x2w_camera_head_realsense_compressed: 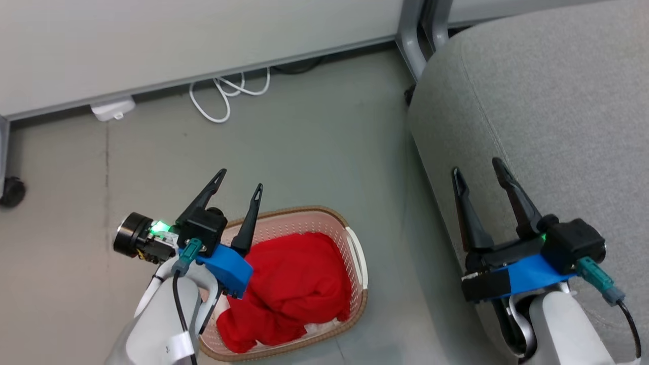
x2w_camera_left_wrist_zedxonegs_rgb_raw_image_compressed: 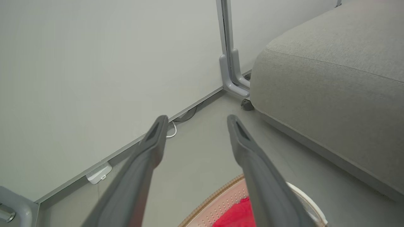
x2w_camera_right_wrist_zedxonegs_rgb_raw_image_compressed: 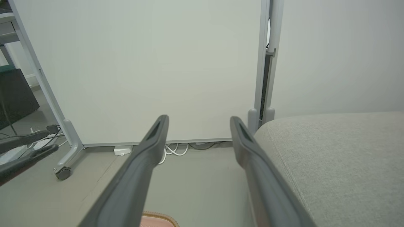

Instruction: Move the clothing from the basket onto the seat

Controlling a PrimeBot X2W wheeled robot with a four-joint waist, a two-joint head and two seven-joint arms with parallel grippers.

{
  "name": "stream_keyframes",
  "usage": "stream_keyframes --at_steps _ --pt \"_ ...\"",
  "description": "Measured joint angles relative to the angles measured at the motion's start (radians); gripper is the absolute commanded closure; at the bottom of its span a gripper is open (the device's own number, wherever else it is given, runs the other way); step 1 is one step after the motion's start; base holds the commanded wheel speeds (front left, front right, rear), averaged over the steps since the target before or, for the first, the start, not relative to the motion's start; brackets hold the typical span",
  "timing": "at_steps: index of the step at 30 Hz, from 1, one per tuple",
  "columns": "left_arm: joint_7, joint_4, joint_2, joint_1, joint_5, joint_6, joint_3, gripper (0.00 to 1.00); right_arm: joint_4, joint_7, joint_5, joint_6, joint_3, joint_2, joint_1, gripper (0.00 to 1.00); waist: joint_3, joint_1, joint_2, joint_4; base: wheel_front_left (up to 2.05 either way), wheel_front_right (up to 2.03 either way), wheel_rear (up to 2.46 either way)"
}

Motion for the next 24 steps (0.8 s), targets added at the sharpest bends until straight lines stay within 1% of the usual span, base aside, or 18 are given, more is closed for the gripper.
stream_keyframes --at_steps 3,7,12,17,24 --pt "0.0 0.073 0.019 -0.059 0.003 -0.003 -0.054 0.0 -0.016 0.0 0.005 0.0 0.004 0.0 -0.04 0.0 0.057 0.0 0.0 -0.027 0.0 0.0 0.0" --pt "0.0 0.174 0.043 -0.133 -0.015 -0.004 -0.157 0.0 -0.032 0.0 0.015 0.0 0.014 -0.001 -0.088 0.0 0.135 0.0001 0.0 -0.063 0.0 0.0 0.0" --pt "0.0 0.309 0.066 -0.228 -0.047 -0.004 -0.304 0.0 -0.051 0.0 0.026 0.0 0.026 -0.001 -0.134 0.0 0.231 0.0001 0.0 -0.101 0.0 0.0 0.0" --pt "0.016 0.425 0.074 -0.317 -0.085 -0.004 -0.461 0.0 -0.069 0.0 0.03 0.0 0.035 -0.001 -0.171 0.0 0.32 0.0002 -0.0001 -0.131 0.0 0.0 0.0" --pt "0.101 0.544 0.091 -0.392 -0.158 -0.004 -0.687 0.0 -0.092 0.0 0.037 0.0 0.049 -0.001 -0.213 0.0 0.423 0.0002 -0.0001 -0.162 0.0 0.0 0.0"
